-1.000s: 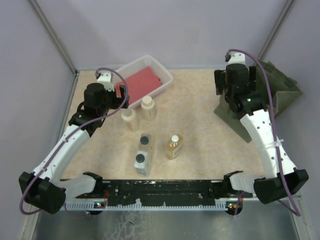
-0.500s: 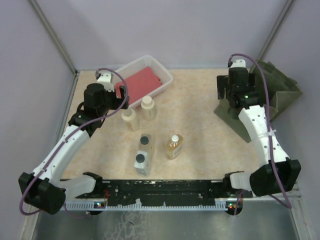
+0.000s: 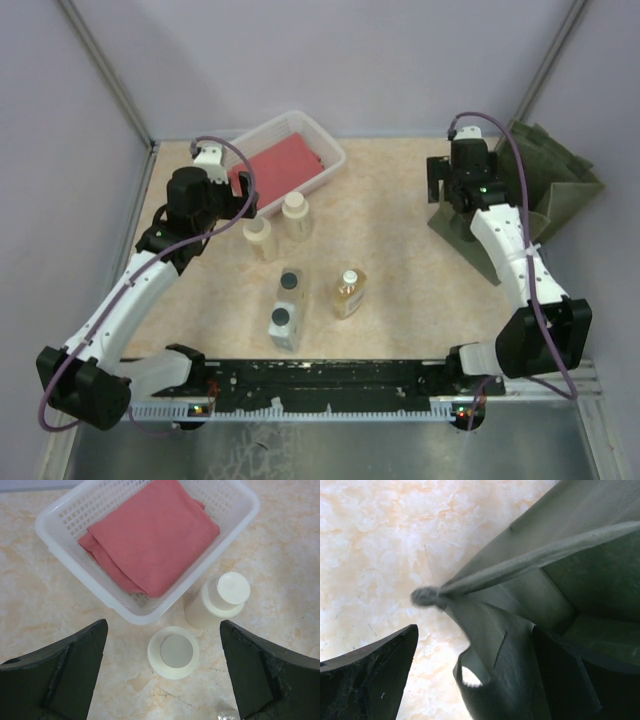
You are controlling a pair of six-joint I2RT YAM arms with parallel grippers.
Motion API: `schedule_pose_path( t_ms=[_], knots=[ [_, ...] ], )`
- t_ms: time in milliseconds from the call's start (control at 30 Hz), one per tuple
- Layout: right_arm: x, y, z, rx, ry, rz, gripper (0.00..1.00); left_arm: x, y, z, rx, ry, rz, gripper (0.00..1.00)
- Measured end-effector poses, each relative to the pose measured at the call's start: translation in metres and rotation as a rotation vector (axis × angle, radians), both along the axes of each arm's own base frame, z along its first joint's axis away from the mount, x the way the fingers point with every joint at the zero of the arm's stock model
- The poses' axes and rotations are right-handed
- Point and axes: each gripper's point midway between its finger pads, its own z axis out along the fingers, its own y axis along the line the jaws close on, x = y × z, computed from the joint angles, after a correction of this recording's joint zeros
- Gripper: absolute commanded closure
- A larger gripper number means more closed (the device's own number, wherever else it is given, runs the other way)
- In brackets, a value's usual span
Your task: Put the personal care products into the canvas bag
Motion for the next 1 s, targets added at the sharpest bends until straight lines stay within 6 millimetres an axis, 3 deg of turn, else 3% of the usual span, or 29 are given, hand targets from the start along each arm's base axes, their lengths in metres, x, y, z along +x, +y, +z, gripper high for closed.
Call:
schedule_pose_path(
  t_ms=[267,467,533,833,900,1000],
  knots=[
    [0.008,0.008,-0.02,0.08,0.046,0.032,0.3,0.0,0.0,0.0,0.0,-0.001,0.0,0.0],
    [0.005,0.021,-0.024,0.138,0.065,0.072,0.64,0.0,0.0,0.0,-0.001,-0.001,0.0,0.0],
    [0.005,0.023,-0.025,0.152,0.07,0.08,0.7,-0.001,0.0,-0.001,0.0,0.0,0.0,0.0],
    [-0.004,0.051,-0.029,0.241,0.114,0.153,0.72,-0.002,0.001,-0.001,-0.001,0.0,0.0,0.0],
    [-0.008,0.069,-0.026,0.242,0.122,0.193,0.73,-0.002,0.001,-0.001,-0.001,-0.001,0.0,0.0],
    [-0.018,0.112,-0.017,0.249,0.133,0.304,0.73,-0.002,0.001,0.0,-0.002,-0.003,-0.001,0.0]
  ],
)
